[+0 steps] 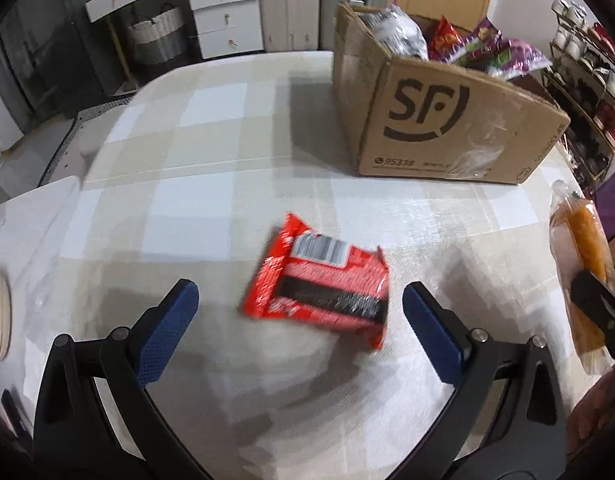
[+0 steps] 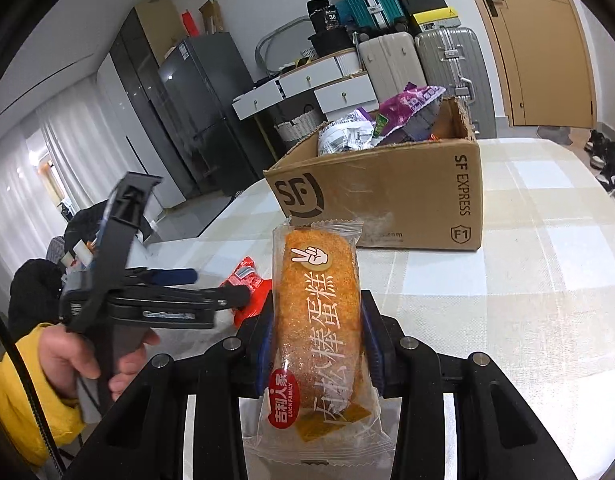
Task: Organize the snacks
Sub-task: 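Grasp the orange bread bag with the right tool while the left tool grasps the red packet, then lift and carry both held packets over the cardboard box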
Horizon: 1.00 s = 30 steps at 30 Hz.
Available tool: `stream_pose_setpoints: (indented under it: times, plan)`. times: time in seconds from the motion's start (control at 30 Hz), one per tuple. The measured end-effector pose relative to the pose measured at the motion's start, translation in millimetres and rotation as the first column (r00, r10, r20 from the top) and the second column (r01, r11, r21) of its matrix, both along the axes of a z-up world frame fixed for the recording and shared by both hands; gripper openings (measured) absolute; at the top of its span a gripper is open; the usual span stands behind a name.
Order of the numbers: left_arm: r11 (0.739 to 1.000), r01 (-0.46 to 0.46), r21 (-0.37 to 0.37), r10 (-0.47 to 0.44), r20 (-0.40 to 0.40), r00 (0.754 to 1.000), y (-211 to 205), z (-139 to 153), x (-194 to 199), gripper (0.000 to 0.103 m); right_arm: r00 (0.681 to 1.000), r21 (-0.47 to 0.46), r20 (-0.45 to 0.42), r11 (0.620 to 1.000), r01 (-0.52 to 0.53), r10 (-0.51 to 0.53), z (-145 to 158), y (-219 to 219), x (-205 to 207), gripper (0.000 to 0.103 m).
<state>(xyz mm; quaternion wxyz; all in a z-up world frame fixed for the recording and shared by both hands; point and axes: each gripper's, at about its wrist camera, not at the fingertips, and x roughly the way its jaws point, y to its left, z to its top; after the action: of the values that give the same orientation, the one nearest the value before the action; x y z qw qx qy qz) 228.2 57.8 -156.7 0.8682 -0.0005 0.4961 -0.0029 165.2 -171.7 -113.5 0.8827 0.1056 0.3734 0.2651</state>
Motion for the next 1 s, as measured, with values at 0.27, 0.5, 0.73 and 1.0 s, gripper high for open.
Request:
stream_pose_setpoints:
  times: [0.27,0.5,0.73,1.0]
  plan:
    - [0.999,0.046,-0.005,-0.046,-0.045,0.998,-8.4,-24.1,11.8,0.092,1.0,0.014,0.006,1.0,-0.008,0.008,1.0,1.8,-1.8,0.038]
    - [0.998,0.066,-0.02,-0.066,-0.012,0.998,-5.0,-20.5,7.2,0.074,1.0,0.015,0.004,1.0,-0.016,0.016,-0.7,3.2,0.0,0.038]
    - [0.99,0.129,-0.062,-0.129,0.004,0.992,-10.2,-10.2,-4.1,0.043,1.0,0.016,-0.02,1.0,-0.009,0.009,-7.3,2.5,4.8,0.038]
    - [0.988,0.136,-0.074,-0.131,0.069,0.989,-13.0,18.7,-44.7,0.043,1.0,0.034,-0.031,0.999,0.003,-0.002,-12.3,0.8,7.1,0.038]
